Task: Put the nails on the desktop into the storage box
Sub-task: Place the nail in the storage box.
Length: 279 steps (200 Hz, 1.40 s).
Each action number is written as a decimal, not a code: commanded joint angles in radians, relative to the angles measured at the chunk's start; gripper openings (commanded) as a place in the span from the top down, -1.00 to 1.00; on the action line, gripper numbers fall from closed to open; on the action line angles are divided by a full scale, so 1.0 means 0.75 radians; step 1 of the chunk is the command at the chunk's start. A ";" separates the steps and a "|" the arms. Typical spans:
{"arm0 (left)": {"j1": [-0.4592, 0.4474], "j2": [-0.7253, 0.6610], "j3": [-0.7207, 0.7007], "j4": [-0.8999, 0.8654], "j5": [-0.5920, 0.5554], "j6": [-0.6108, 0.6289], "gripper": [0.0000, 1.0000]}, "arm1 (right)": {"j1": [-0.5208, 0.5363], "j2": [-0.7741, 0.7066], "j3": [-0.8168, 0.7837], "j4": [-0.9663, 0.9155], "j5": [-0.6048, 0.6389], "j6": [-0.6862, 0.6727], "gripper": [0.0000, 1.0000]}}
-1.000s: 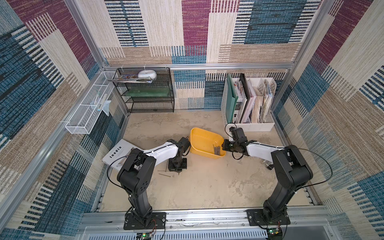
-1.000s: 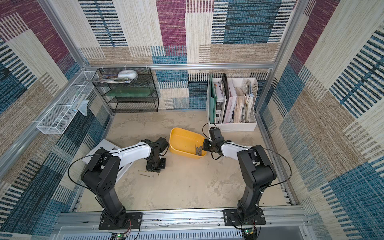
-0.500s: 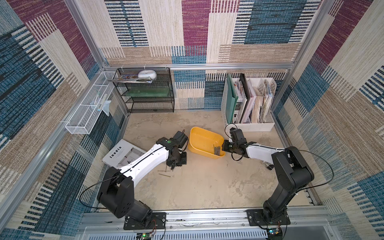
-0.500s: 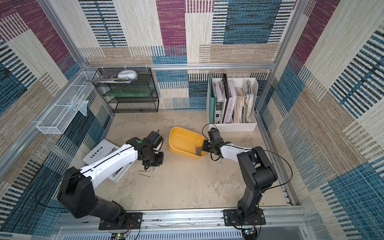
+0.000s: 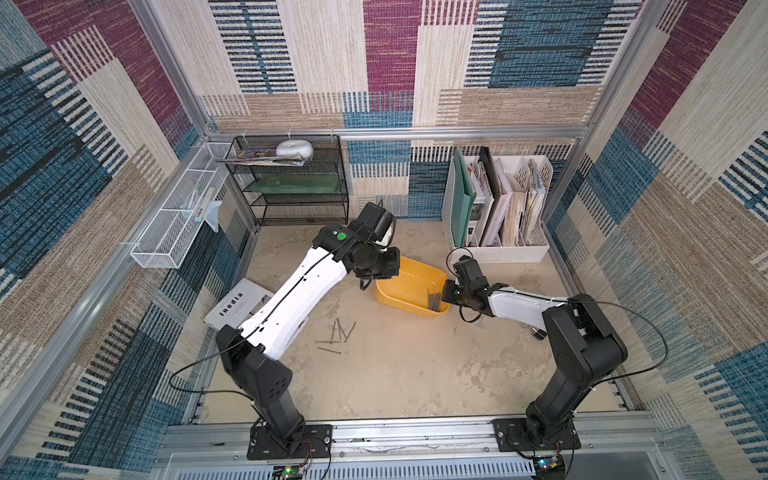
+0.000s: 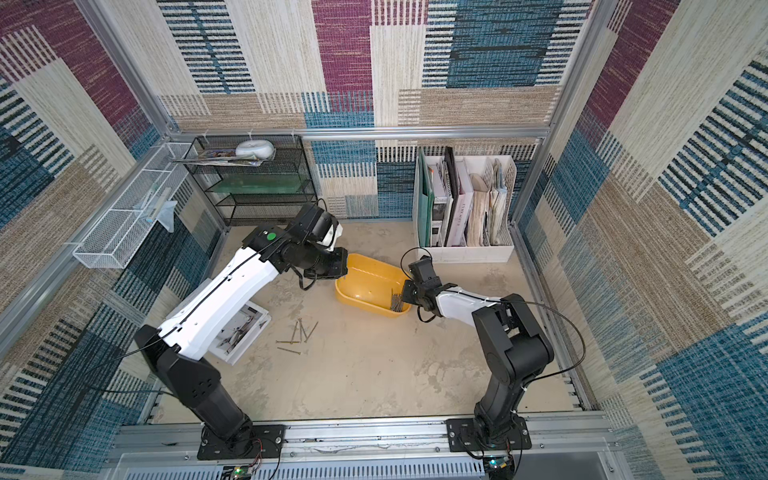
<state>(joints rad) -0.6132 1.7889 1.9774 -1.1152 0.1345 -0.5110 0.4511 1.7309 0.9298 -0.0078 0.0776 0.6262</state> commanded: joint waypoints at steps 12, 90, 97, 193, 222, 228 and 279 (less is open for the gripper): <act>-0.011 0.282 0.257 -0.134 0.066 0.074 1.00 | 0.011 0.009 0.004 -0.291 0.101 -0.025 1.00; -0.028 0.605 0.298 -0.141 0.017 0.131 1.00 | 0.028 0.025 0.050 -0.325 0.126 -0.066 1.00; -0.029 0.618 0.292 -0.141 0.010 0.135 1.00 | 0.028 0.030 0.056 -0.329 0.124 -0.069 1.00; -0.028 0.687 0.154 -0.105 -0.057 0.093 0.96 | 0.034 0.046 0.071 -0.336 0.117 -0.083 1.00; -0.027 0.632 0.157 -0.105 -0.078 0.069 0.32 | 0.034 0.046 0.069 -0.338 0.122 -0.086 1.00; -0.028 0.609 0.163 -0.106 -0.084 0.066 0.19 | 0.034 0.046 0.068 -0.336 0.120 -0.085 1.00; -0.013 0.267 0.009 -0.085 -0.139 0.056 0.05 | 0.035 0.052 0.072 -0.339 0.125 -0.083 1.00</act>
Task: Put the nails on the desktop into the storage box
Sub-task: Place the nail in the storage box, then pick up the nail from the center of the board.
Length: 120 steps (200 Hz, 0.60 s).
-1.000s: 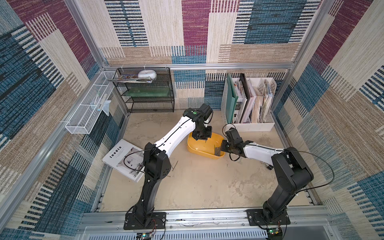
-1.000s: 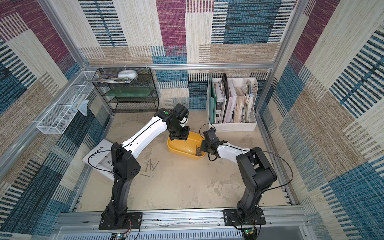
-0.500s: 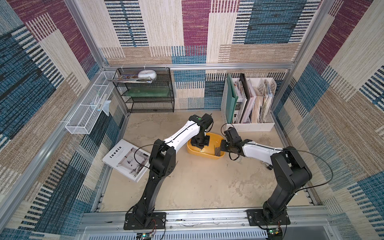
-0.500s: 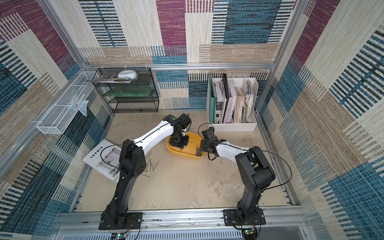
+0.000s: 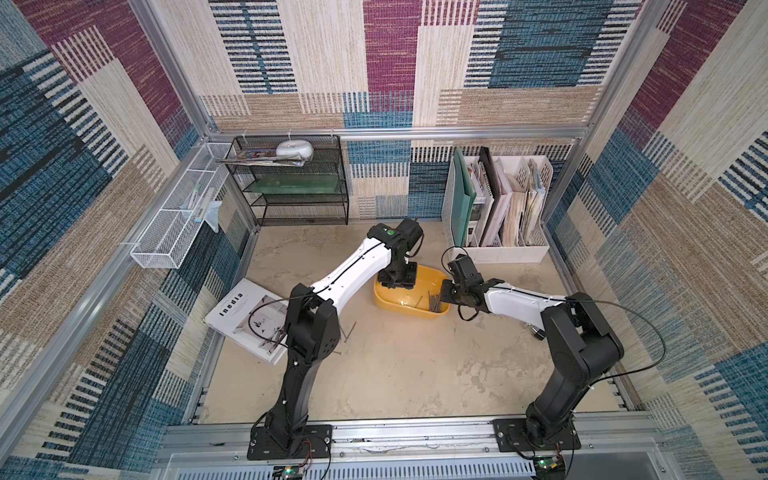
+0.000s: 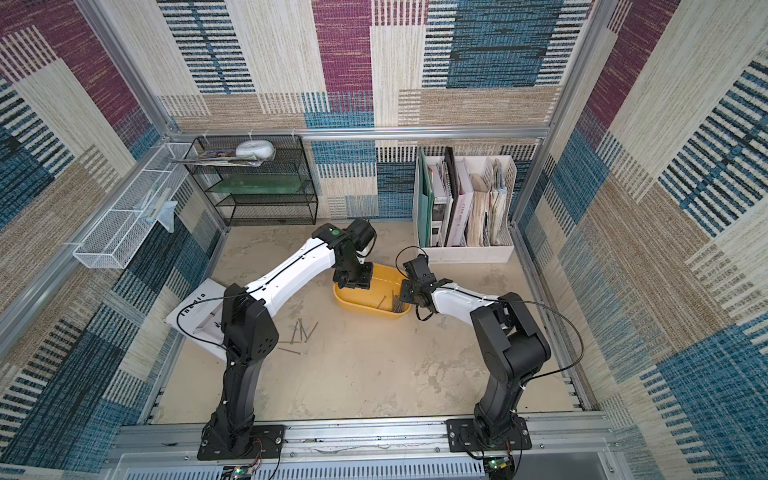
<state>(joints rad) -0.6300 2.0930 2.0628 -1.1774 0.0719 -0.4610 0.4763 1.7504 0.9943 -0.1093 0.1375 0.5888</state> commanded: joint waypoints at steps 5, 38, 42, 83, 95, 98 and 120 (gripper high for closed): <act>0.015 -0.186 -0.161 0.018 -0.061 -0.010 0.05 | 0.003 0.026 -0.010 -0.205 0.048 -0.036 1.00; 0.104 -0.549 -0.608 0.138 -0.079 -0.035 0.03 | 0.005 0.032 0.012 -0.226 0.054 -0.047 1.00; 0.117 -0.583 -0.656 0.144 -0.085 -0.034 0.03 | 0.005 0.033 0.014 -0.226 0.056 -0.047 1.00; 0.256 -0.734 -1.077 0.292 -0.068 -0.037 0.03 | 0.007 0.061 0.036 -0.230 0.062 -0.053 1.00; 0.269 -0.713 -1.130 0.335 -0.059 -0.023 0.03 | 0.007 0.065 0.036 -0.230 0.061 -0.055 1.00; 0.270 -0.704 -1.139 0.346 -0.053 -0.020 0.03 | 0.007 0.065 0.036 -0.233 0.062 -0.057 1.00; 0.270 -0.631 -1.157 0.407 -0.014 0.018 0.08 | 0.007 0.066 0.040 -0.235 0.062 -0.059 1.00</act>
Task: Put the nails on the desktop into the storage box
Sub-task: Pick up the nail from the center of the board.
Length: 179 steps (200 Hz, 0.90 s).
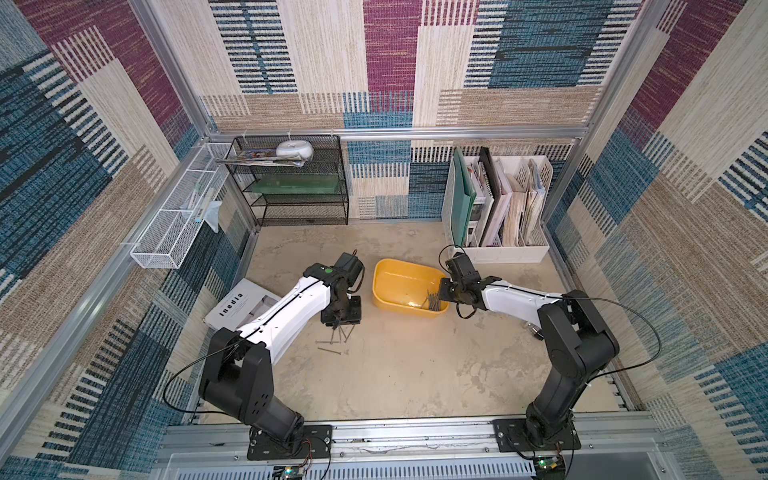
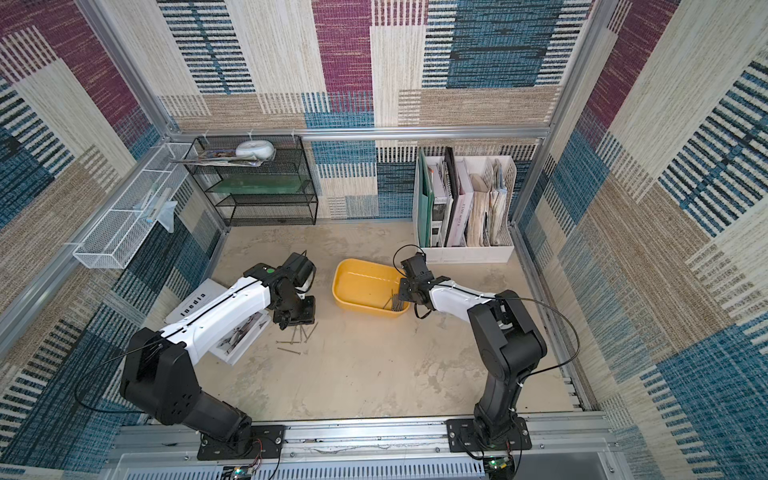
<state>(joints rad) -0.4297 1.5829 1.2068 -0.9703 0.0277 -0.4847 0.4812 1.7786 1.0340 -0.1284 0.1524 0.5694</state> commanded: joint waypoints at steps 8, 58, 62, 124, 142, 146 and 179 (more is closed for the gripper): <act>0.003 0.077 -0.016 0.140 0.035 0.065 0.10 | 0.001 0.030 -0.015 -0.208 0.042 -0.034 1.00; 0.003 0.247 -0.043 0.171 0.019 0.131 0.26 | 0.001 0.044 -0.025 -0.194 0.031 -0.035 1.00; 0.006 0.264 -0.045 0.174 0.014 0.129 0.26 | 0.001 0.046 -0.025 -0.191 0.030 -0.036 1.00; 0.002 0.431 -0.039 0.212 -0.010 0.117 0.36 | 0.002 0.058 -0.021 -0.184 0.022 -0.046 1.00; 0.002 0.450 -0.033 0.216 -0.012 0.120 0.56 | 0.001 0.056 -0.018 -0.188 0.024 -0.050 1.00; 0.000 0.452 -0.030 0.216 -0.012 0.119 0.61 | 0.002 0.056 -0.018 -0.188 0.026 -0.049 1.00; 0.001 0.457 -0.009 0.215 0.006 0.129 0.92 | 0.002 0.058 -0.014 -0.189 0.026 -0.052 1.00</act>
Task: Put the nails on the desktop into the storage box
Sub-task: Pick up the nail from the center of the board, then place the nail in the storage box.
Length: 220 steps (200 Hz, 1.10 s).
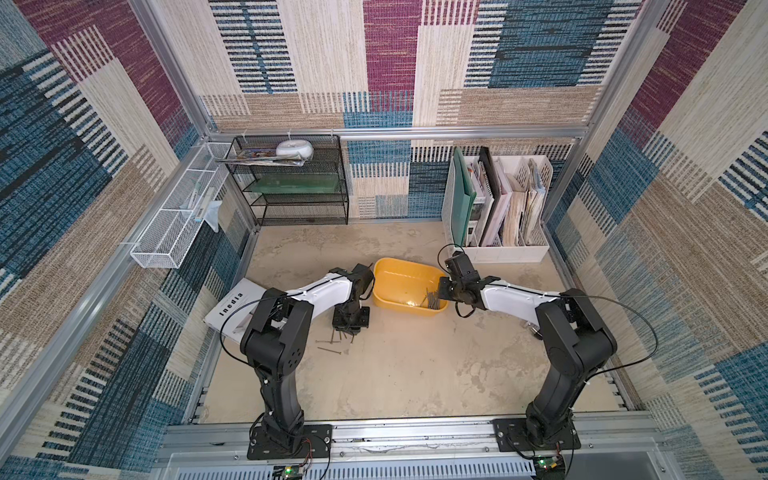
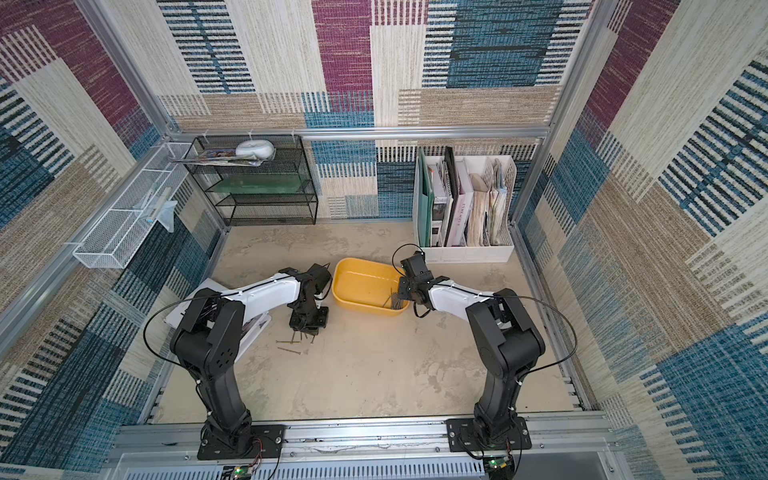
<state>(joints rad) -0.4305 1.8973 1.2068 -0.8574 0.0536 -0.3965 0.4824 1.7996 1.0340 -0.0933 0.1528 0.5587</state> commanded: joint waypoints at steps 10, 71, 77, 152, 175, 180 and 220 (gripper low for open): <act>0.000 0.033 -0.004 0.063 -0.021 0.014 0.97 | 0.001 0.032 -0.014 -0.239 0.024 -0.039 1.00; -0.014 -0.207 0.078 -0.116 0.019 0.032 1.00 | 0.001 0.036 -0.006 -0.250 0.029 -0.043 1.00; -0.015 -0.258 0.098 -0.148 0.025 0.035 1.00 | 0.001 0.036 -0.006 -0.250 0.028 -0.043 1.00; -0.179 -0.252 0.687 -0.341 0.180 -0.021 1.00 | 0.003 0.038 -0.008 -0.254 0.036 -0.043 1.00; -0.193 -0.062 0.894 -0.368 0.194 -0.028 1.00 | 0.003 0.040 -0.015 -0.252 0.036 -0.041 1.00; -0.195 -0.024 0.934 -0.377 0.194 -0.030 1.00 | 0.003 0.040 -0.016 -0.252 0.035 -0.042 1.00; -0.193 0.201 1.078 -0.387 0.153 -0.056 1.00 | 0.005 0.044 -0.021 -0.248 0.030 -0.041 1.00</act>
<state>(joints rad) -0.5751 1.9835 1.9827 -1.1103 0.1814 -0.4175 0.4843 1.8072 1.0355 -0.0933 0.1566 0.5518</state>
